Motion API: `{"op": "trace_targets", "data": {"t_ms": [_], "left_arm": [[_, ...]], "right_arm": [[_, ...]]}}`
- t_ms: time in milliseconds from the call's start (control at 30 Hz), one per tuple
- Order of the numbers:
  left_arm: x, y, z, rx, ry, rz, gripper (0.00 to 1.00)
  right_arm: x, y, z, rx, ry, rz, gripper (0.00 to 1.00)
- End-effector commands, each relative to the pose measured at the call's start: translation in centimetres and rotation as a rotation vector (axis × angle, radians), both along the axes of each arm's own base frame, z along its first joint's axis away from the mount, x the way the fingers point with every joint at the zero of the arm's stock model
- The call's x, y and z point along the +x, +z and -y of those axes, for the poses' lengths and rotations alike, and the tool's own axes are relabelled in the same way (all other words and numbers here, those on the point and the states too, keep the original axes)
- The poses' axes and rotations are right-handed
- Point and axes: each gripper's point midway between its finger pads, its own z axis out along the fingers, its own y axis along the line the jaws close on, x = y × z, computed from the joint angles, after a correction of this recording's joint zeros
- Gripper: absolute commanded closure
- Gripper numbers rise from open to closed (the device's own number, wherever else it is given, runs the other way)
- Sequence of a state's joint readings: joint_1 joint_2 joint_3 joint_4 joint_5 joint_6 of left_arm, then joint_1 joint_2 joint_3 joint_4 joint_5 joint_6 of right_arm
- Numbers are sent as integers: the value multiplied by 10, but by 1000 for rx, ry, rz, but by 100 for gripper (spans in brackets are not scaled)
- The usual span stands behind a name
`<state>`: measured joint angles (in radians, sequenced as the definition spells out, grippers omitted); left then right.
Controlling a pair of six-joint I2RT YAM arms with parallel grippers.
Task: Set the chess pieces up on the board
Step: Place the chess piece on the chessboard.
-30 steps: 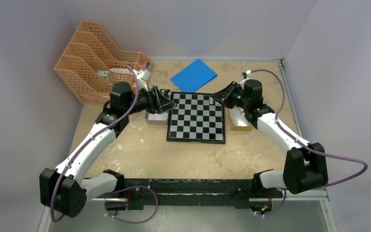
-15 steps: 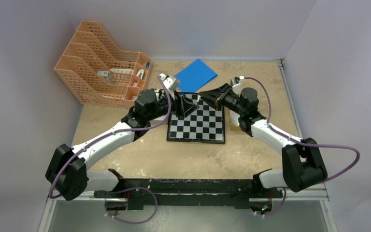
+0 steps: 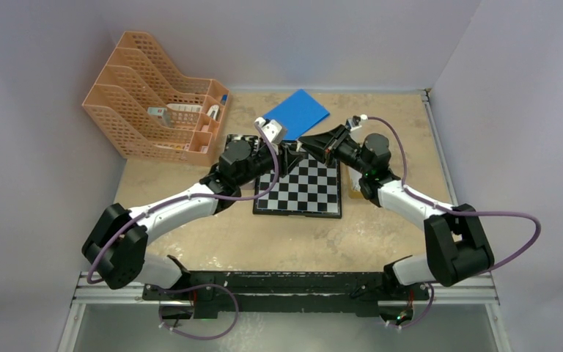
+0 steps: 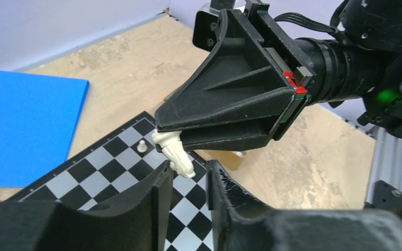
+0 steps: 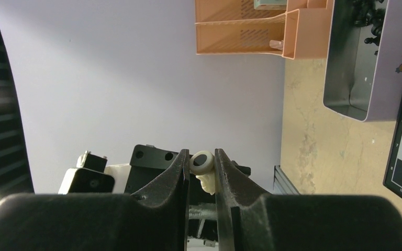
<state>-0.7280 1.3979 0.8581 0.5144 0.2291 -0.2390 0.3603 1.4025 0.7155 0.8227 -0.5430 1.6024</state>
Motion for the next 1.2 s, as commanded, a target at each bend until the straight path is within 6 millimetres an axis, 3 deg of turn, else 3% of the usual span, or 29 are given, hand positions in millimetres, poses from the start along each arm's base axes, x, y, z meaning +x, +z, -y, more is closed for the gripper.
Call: {"op": "trace_targets", "data": {"t_ms": [0,300,667,833,1167], "left_arm": [[9,50,3,-75,38,149,76],[2,65,-4,-101,53,198,100],[-9,68,-11,-85,33,262,100],[-18,65,-12,-101,1,319,86],[-16,64,-8,-94,-11,326,80]], "right_arm": [[-7,14,-4,33,34,57,85],[-10,1,-6,16,40,41,84],[-14,-7,-11,9,50,33,84],[-18,-9,-13,27,58,20,84],[-20,-9,-14,40,62,16,84]]}}
